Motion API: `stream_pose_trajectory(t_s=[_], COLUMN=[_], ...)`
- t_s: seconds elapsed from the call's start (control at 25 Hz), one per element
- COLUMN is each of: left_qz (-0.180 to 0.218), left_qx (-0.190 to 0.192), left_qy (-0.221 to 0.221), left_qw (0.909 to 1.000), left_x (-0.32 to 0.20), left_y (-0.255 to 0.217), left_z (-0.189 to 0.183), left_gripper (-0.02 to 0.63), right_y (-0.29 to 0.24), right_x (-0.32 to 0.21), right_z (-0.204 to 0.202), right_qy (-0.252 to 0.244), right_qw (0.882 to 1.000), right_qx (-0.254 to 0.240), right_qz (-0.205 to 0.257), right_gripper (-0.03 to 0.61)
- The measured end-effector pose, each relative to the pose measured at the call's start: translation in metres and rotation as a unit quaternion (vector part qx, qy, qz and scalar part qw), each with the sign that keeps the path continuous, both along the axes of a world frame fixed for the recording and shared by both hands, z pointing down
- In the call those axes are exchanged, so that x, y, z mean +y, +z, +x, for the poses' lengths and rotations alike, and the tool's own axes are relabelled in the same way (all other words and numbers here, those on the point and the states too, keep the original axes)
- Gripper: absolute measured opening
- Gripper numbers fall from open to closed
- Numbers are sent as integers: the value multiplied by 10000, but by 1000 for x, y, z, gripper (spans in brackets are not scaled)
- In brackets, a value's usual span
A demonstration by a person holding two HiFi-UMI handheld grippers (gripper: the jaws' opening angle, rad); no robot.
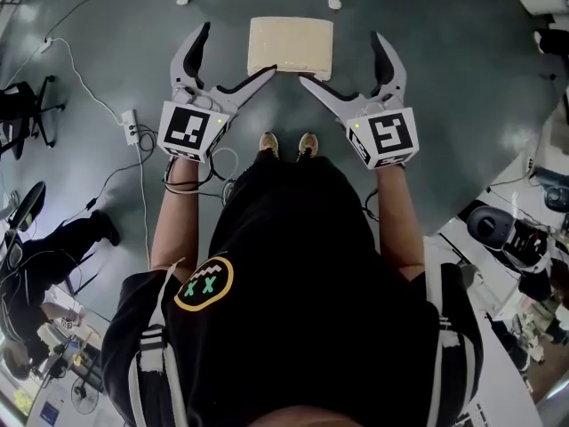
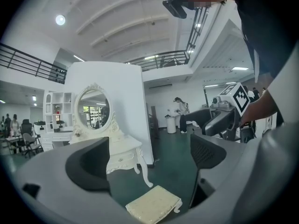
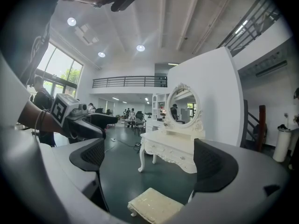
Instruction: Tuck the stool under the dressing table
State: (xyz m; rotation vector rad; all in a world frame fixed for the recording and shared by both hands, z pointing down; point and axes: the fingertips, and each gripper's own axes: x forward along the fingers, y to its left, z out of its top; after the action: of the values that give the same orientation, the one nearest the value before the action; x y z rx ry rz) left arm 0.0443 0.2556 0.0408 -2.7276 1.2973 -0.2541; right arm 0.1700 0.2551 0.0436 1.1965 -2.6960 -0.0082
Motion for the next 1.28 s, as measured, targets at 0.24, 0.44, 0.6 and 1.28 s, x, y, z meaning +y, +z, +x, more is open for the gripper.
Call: stream_pose_trajectory(t_s=[0.24, 0.44, 0.6, 1.28], left_qz=[-271, -573, -902, -2352], left_qx=[6, -14, 97, -101], left_qy=[-140, -217, -306, -993], left_qw=[9995, 9981, 9954, 9668], left_x=[-10, -35, -48, -95], left_y=[37, 110, 204, 562], left_z=[-8, -18, -23, -55], left_gripper=[528, 528, 528, 528], right_y=[42, 124, 218, 560], right_x=[-13, -42, -59, -116], right_z=[10, 10, 17, 63], right_qy=[158, 158, 262, 933], right_qw=[9992, 9973, 9950, 9704], right_qx=[65, 189, 288, 643], right_qz=[-348, -688, -917, -2133], right_gripper=[597, 597, 597, 597])
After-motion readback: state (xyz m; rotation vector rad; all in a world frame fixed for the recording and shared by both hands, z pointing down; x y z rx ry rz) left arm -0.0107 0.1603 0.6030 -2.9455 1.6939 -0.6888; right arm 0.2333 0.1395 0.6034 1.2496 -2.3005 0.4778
